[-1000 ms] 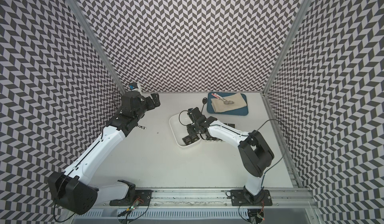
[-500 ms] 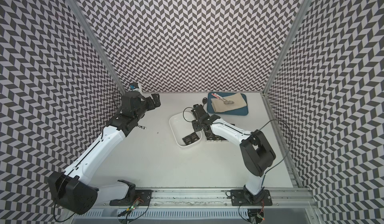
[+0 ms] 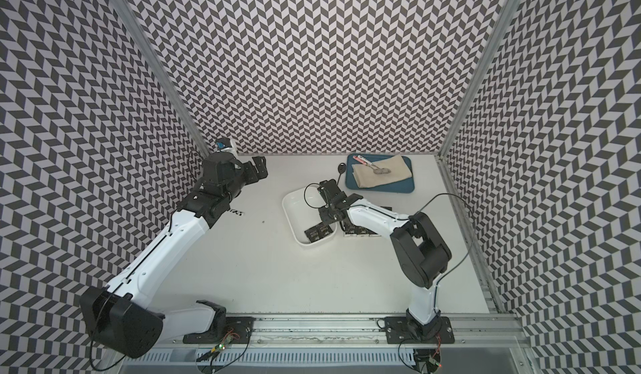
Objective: Take the pocket tissues out of the storage box
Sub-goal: Adjust the storage box at the center of the board.
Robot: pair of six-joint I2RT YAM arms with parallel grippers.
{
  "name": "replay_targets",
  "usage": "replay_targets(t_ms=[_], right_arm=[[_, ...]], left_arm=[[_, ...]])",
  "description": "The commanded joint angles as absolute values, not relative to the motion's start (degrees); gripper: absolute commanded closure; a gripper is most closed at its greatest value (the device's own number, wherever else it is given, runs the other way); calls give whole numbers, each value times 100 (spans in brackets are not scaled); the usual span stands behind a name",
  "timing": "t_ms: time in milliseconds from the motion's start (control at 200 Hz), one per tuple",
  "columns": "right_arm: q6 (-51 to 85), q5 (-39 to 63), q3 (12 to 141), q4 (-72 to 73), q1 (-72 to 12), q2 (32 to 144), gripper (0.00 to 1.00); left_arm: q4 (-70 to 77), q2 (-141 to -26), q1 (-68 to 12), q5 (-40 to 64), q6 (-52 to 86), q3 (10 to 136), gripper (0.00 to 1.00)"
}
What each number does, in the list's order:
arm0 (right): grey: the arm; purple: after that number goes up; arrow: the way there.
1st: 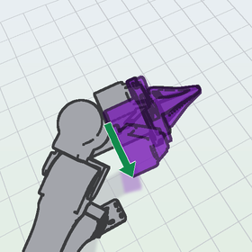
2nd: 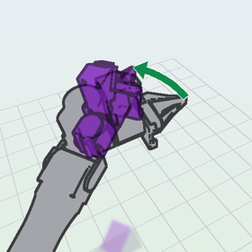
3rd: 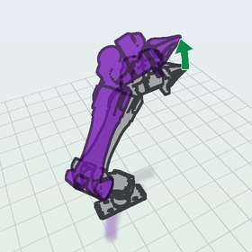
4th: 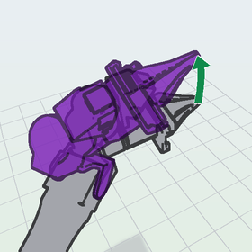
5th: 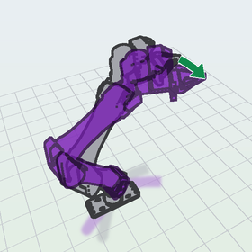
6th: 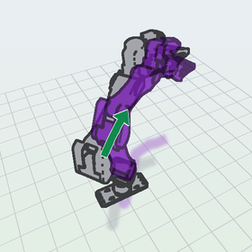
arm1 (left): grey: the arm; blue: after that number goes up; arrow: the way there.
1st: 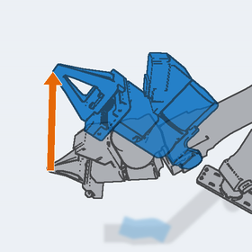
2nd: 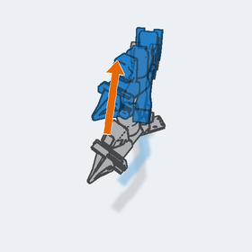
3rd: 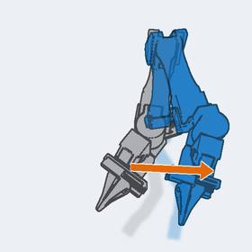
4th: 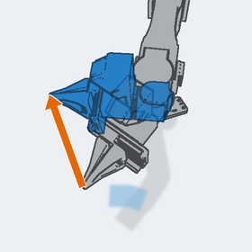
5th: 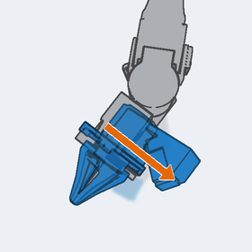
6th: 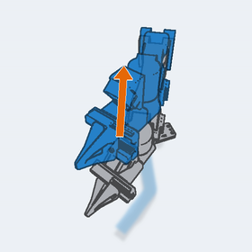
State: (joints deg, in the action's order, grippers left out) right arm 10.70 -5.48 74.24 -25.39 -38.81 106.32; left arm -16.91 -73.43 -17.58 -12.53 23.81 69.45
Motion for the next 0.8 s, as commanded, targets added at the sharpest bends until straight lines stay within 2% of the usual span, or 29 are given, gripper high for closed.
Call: replay_targets(t_ms=[0,125,436,796], right_arm=[[938,-369,7585,-2364,-3885,10856,77],[635,-386,7710,-2330,-3900,10950,82],[-709,-504,7999,-2214,-3904,10995,88],[-2567,755,8508,-2476,-3907,11328,87]], left_arm=[[-1723,-7224,-1728,-1223,2303,7119,1],[-1749,-7198,-1723,-1257,2276,7153,1],[-1836,-7221,-1708,-1310,2276,7267,1],[-1907,-7211,-1705,-1310,2118,7383,1]])
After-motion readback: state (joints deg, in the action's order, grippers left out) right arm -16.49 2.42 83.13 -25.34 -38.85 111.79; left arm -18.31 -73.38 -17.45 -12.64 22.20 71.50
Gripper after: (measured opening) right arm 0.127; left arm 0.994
